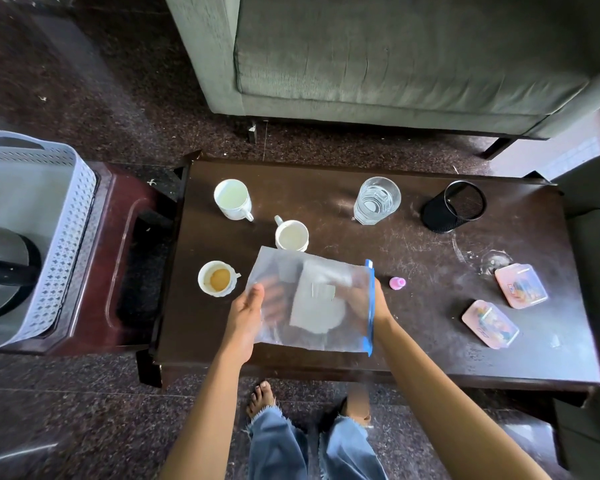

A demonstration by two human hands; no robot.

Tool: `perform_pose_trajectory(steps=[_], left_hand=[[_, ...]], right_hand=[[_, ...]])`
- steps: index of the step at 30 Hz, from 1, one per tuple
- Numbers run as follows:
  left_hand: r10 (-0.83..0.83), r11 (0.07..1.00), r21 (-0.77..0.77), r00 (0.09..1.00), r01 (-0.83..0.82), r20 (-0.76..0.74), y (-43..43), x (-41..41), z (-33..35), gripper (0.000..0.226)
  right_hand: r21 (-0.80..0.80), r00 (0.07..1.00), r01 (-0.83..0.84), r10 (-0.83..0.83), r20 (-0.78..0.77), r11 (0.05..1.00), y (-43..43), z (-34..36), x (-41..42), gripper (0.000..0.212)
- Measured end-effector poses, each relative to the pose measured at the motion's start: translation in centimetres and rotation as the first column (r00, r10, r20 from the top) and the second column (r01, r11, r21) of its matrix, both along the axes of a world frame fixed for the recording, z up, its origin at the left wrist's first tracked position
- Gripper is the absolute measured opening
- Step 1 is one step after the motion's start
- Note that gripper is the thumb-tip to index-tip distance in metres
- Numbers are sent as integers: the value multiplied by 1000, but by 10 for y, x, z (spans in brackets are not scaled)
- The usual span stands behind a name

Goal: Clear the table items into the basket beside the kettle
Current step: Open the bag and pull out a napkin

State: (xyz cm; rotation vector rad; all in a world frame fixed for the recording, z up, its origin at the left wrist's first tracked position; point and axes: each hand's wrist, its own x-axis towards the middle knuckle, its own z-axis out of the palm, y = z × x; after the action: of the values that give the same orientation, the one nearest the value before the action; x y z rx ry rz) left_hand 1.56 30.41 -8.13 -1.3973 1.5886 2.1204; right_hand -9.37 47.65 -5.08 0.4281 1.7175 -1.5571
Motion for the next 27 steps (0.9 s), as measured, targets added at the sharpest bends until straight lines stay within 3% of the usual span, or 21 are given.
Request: perform_pose_trajectory(steps=[2,5,9,11,13,17,19,21,23,25,27], left_hand=[[44,999,18,999,-44,-28,-2,5,-2,31],[89,996,-8,996,-89,-4,-2,12,-6,31],[66,997,-51,994,-62,85,2,23,-22,34],[71,989,-143,983,-47,168,5,25,-27,51],[74,969,-247,973,-18,218,9,21,-22,51],[127,847,-532,974,-9,186,22,13,-12,79],[184,743,-668,974,-51,130,35,5,-1,76],[158,701,-705,987,-106,8,46,-10,17,59],[47,827,-554,994,-93,-97,53,-28,40,40],[20,990,-131,980,-47,-198,60,-47,66,28],[41,992,124,955,-4,-293,64,-62,81,34]], right_hand=[[53,999,-8,11,-51,999,13,-6,-6,11],[188,998,37,-28,-47,982,33,-16,-16,27],[361,982,142,-87,-166,922,63,-23,-25,27],[433,960,178,-60,-273,884,70,-14,-27,24],[468,936,208,-35,-351,859,70,0,-29,21],[442,864,224,33,-502,869,58,22,-27,11],[452,814,219,93,-573,865,47,29,-24,5],[460,769,211,144,-623,862,33,40,-20,6],[475,695,182,229,-682,861,17,51,-14,11],[508,620,127,331,-711,852,5,58,-8,10],[519,557,44,410,-722,854,-5,63,-1,19]])
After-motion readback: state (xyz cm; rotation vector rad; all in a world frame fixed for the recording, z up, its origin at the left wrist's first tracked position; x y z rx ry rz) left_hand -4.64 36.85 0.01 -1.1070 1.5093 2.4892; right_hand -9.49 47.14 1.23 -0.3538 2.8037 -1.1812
